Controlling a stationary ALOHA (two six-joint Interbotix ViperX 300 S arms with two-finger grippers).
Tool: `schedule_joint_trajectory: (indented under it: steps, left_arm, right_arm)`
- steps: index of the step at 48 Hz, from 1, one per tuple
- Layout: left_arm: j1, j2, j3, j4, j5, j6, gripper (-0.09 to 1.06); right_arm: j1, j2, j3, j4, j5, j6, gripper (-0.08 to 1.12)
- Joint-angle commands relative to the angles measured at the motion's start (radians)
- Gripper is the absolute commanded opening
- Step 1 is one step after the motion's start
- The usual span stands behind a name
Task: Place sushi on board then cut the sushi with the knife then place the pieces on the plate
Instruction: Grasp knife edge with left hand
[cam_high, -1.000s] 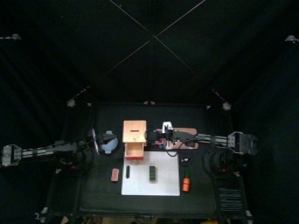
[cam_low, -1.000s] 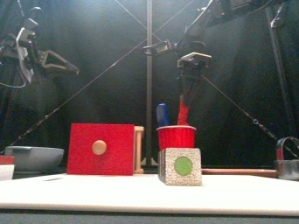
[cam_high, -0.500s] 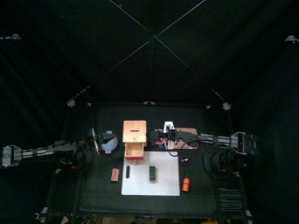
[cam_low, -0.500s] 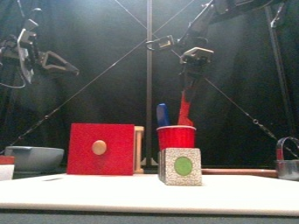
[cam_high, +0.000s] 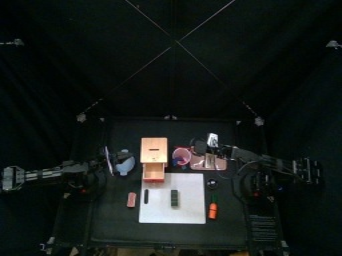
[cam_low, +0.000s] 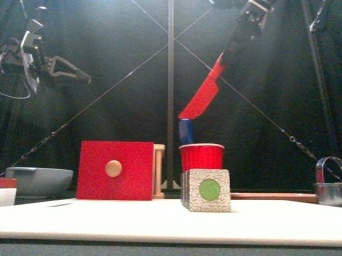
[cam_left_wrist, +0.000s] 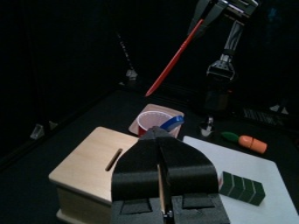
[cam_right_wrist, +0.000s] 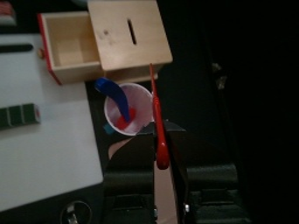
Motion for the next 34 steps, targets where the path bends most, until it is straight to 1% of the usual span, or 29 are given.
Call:
schedule_joint_trajectory:
  steps: [1,3,8,13,17,22,24,27,32,34]
  left_arm:
    - [-0.003,0.017,-0.046,0.032,-0.014,0.002,0.19]
    - [-0.009,0.031,-0.055,0.046,-0.014,0.002,0.22]
    - [-0.026,0.074,-0.083,0.067,-0.015,0.000,0.29]
    - [-0.078,0.144,-0.123,0.077,-0.018,0.000,0.36]
    - [-0.118,0.202,-0.155,0.080,-0.035,0.002,0.44]
    - [-0.158,0.285,-0.193,0.080,-0.080,0.000,0.57]
    - [-0.176,0.327,-0.209,0.080,-0.112,0.000,0.63]
    - [-0.198,0.374,-0.229,0.080,-0.155,0.000,0.71]
    - [-0.242,0.457,-0.253,0.080,-0.219,0.000,0.80]
    - [-0.253,0.485,-0.262,0.078,-0.233,0.000,0.81]
  right_arm:
    - [0.015,-0.123,0.133,0.014,-0.192,0.034,0.41]
    - [0.020,-0.152,0.190,0.020,-0.267,0.041,0.41]
    - [0.044,-0.213,0.330,0.057,-0.500,0.043,0.41]
    - [0.066,-0.225,0.433,0.101,-0.699,0.043,0.41]
    - [0.089,-0.215,0.474,0.130,-0.790,0.041,0.41]
    - [0.107,-0.190,0.497,0.144,-0.856,0.041,0.41]
    - [0.112,-0.178,0.500,0.147,-0.871,0.041,0.41]
    - [0.117,-0.160,0.503,0.149,-0.887,0.041,0.41]
    - [0.126,-0.124,0.502,0.150,-0.911,0.041,0.41]
    - [0.126,-0.117,0.500,0.150,-0.914,0.041,0.41]
